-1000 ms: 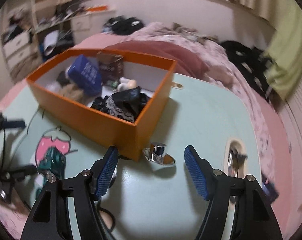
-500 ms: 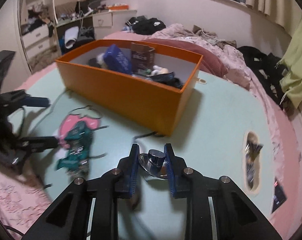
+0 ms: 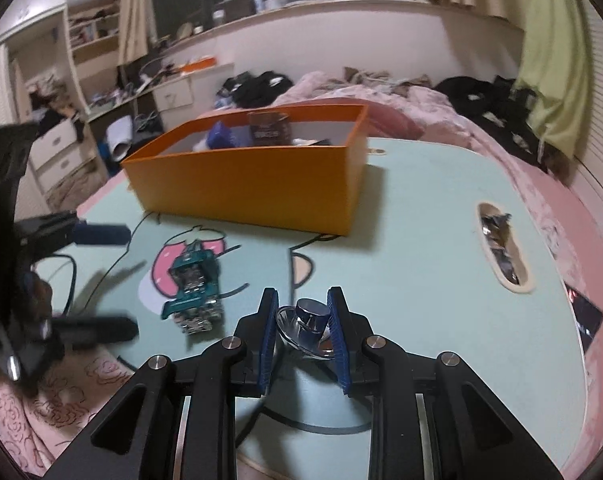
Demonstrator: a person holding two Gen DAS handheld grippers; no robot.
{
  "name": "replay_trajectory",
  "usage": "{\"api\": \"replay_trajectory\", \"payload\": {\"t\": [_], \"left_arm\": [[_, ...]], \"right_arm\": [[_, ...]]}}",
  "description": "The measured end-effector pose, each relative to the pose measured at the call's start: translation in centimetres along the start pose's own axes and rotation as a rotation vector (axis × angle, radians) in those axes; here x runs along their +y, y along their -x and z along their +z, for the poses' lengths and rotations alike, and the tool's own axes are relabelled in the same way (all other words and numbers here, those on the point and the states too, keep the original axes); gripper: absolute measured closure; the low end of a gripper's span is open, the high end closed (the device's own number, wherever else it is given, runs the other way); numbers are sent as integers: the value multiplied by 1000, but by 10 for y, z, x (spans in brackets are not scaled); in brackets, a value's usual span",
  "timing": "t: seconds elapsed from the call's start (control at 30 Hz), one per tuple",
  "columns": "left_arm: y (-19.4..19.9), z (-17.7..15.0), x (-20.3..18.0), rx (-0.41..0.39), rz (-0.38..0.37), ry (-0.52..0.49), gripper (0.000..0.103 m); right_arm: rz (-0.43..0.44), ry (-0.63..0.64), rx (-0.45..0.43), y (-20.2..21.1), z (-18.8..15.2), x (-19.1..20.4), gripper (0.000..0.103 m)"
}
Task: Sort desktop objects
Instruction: 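Lift the silver cap with the right gripper and hold it, then grasp the teal toy car with the left gripper while the right holds the cap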
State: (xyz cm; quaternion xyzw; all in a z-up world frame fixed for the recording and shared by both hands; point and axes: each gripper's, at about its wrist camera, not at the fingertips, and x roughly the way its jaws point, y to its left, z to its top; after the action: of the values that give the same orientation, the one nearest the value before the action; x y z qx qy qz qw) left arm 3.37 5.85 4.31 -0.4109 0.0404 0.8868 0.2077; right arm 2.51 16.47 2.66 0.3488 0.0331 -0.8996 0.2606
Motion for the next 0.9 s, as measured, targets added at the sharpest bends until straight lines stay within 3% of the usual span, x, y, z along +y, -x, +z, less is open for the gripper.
{"api": "replay_trajectory", "payload": {"t": [0.27,0.5,0.57,0.67,0.9], "left_arm": [[-16,16,-15,28,-60,-89,0],[-34,20,-28,57,-28,-175,5],[-42,20,-28,87,-19,-176,14],[-39,19,-24,72,-49,-157,30],[-30,13,-26,35,-30,-167,30]], "right_arm": [[2,-14,-2,1,0,-6,79],[6,-16,-1,1,0,-6,79],[8,-17,1,0,0,-6,79],[11,-17,2,-1,1,-6,79],[6,-15,3,-2,0,-5,79]]}}
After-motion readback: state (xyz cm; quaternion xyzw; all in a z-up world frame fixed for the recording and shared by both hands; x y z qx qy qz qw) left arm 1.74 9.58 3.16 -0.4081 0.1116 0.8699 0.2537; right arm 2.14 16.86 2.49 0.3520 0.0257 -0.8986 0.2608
